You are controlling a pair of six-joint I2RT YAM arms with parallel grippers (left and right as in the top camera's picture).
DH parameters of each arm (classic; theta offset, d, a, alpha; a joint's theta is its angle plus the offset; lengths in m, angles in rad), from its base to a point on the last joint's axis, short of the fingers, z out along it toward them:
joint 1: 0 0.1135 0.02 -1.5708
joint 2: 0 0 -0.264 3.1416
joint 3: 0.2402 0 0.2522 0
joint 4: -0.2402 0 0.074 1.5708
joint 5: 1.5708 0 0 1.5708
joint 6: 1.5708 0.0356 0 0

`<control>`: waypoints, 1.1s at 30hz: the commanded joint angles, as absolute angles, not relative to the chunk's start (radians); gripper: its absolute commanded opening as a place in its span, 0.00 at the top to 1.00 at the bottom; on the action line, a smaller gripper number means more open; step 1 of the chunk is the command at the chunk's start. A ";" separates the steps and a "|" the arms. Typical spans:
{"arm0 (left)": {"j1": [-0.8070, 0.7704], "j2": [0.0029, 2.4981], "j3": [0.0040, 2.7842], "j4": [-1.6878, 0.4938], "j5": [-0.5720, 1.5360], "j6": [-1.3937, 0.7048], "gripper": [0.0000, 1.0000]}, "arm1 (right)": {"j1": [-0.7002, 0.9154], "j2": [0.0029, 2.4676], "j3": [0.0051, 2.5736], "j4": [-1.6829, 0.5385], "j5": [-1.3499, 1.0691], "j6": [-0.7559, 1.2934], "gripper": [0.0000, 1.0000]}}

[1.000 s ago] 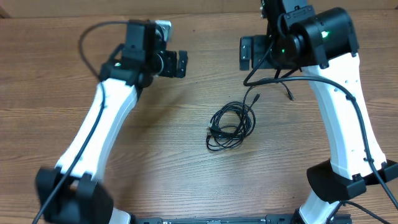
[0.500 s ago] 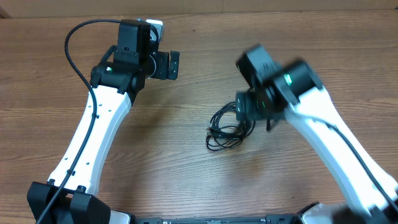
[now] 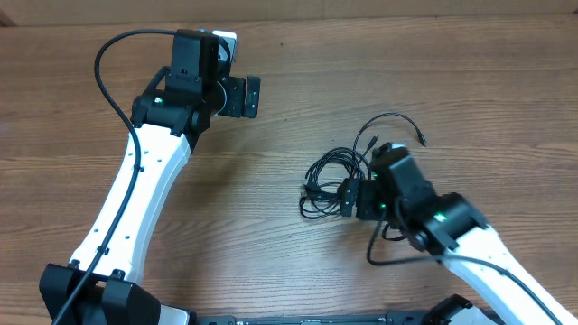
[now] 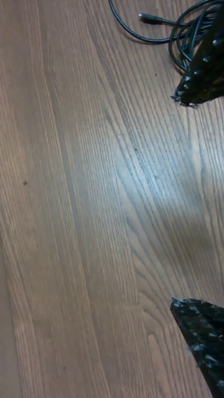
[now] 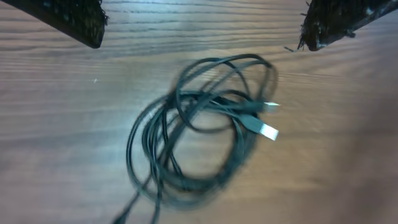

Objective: Untangle cables

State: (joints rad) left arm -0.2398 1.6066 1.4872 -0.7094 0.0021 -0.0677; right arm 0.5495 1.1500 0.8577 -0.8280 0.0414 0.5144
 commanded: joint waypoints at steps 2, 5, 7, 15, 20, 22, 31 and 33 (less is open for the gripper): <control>-0.236 1.608 1.490 -0.707 -0.010 -0.048 0.00 | 0.534 1.285 0.834 -0.746 0.012 0.543 0.00; -0.236 1.608 1.490 -0.715 -0.010 -0.048 0.01 | 0.502 1.386 0.834 -0.706 -0.011 0.584 0.00; -0.236 1.608 1.490 -0.719 -0.010 -0.047 0.00 | 0.479 1.449 0.834 -0.672 -0.029 0.604 0.00; -0.236 1.608 1.490 -0.727 -0.010 -0.048 0.00 | 0.445 1.528 0.838 -0.581 -0.138 0.771 0.02; -0.236 1.608 1.490 -0.733 -0.010 -0.048 0.00 | 0.445 1.528 0.839 -0.599 -0.316 0.905 0.03; -0.236 1.608 1.490 -0.739 -0.007 -0.049 0.00 | 0.445 1.528 0.839 -0.620 -0.341 0.952 0.03; -0.236 1.608 1.490 -0.756 -0.006 -0.053 0.00 | 0.443 1.528 0.839 -0.659 -0.391 1.027 0.12; -0.236 1.608 1.490 -0.756 -0.006 -0.052 0.01 | 0.443 1.528 0.839 -0.660 -0.391 1.037 0.16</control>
State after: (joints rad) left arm -0.2398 1.6066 1.4868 -0.7540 0.0025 -0.0677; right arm 0.4465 1.5337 0.8352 -0.6624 -0.3695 0.9997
